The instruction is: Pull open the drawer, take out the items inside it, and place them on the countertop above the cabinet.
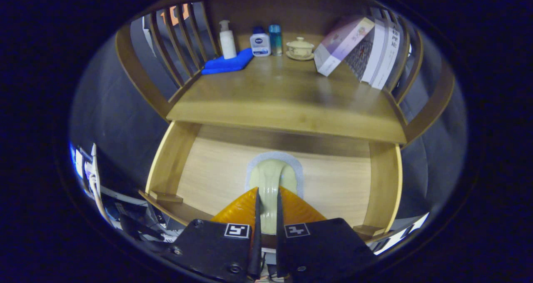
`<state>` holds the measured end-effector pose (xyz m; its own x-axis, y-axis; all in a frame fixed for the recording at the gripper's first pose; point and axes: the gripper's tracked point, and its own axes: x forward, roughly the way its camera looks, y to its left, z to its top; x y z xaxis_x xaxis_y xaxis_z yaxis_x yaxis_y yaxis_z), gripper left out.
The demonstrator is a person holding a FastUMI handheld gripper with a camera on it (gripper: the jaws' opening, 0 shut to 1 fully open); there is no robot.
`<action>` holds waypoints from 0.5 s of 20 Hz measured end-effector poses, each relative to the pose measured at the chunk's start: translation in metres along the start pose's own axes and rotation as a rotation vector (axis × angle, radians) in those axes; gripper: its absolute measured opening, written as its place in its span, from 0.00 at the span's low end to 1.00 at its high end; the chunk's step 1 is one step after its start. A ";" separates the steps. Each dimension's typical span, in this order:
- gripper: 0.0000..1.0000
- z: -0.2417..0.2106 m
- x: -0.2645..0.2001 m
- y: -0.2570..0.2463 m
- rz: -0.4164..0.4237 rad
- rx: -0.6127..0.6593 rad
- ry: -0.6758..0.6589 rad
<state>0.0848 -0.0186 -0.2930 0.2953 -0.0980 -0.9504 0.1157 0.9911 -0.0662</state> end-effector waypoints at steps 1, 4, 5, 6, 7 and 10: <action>0.17 0.008 -0.006 0.000 -0.003 -0.001 -0.012; 0.17 0.031 -0.017 -0.003 -0.022 -0.005 -0.036; 0.17 0.039 -0.020 -0.005 -0.033 -0.008 -0.039; 0.17 0.047 -0.020 -0.008 -0.048 -0.011 -0.043; 0.17 0.056 -0.020 -0.010 -0.060 -0.008 -0.045; 0.17 0.089 -0.018 -0.013 -0.084 0.011 -0.055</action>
<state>0.1619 -0.0379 -0.2484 0.3360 -0.1857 -0.9234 0.1528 0.9781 -0.1410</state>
